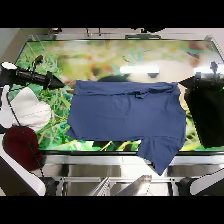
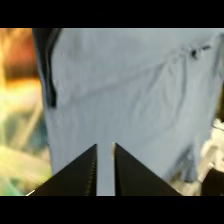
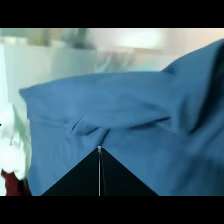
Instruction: Fold the shirts.
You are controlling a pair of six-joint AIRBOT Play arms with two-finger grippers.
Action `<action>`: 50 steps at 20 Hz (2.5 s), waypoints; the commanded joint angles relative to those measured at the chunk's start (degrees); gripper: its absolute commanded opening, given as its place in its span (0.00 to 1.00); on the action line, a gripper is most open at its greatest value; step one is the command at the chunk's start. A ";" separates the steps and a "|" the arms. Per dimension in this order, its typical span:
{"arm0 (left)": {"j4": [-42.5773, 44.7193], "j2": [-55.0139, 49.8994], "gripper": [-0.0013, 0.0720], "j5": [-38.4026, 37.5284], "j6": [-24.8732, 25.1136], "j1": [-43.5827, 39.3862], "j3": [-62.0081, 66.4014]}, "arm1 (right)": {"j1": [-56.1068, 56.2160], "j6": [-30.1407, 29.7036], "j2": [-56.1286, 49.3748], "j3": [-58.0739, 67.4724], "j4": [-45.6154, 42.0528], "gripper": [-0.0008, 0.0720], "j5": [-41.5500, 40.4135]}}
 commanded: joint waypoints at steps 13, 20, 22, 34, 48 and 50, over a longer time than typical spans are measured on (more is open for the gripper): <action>19.26 34.27 0.36 13.88 7.19 0.85 -60.24 | 2.25 -8.37 42.77 -38.86 -6.12 0.04 3.32; 18.99 34.71 0.40 25.11 9.92 -3.80 -62.79 | 2.60 -7.72 43.98 -43.41 -5.16 0.05 -2.47; 19.02 34.71 0.40 28.35 10.88 -5.60 -61.40 | 2.62 -7.54 42.93 -43.41 -5.07 0.07 -2.40; 17.16 26.51 0.24 22.80 15.23 -8.72 -62.62 | 2.60 -7.56 42.34 -43.41 -4.98 0.35 -2.10; 16.09 44.00 0.04 25.05 8.13 -1.05 -63.47 | 2.60 -7.56 42.34 -43.41 -4.22 0.35 -1.44; 15.89 46.82 0.05 30.45 8.17 -1.16 -67.87 | 2.60 -7.56 42.34 -43.41 -4.22 0.35 -1.49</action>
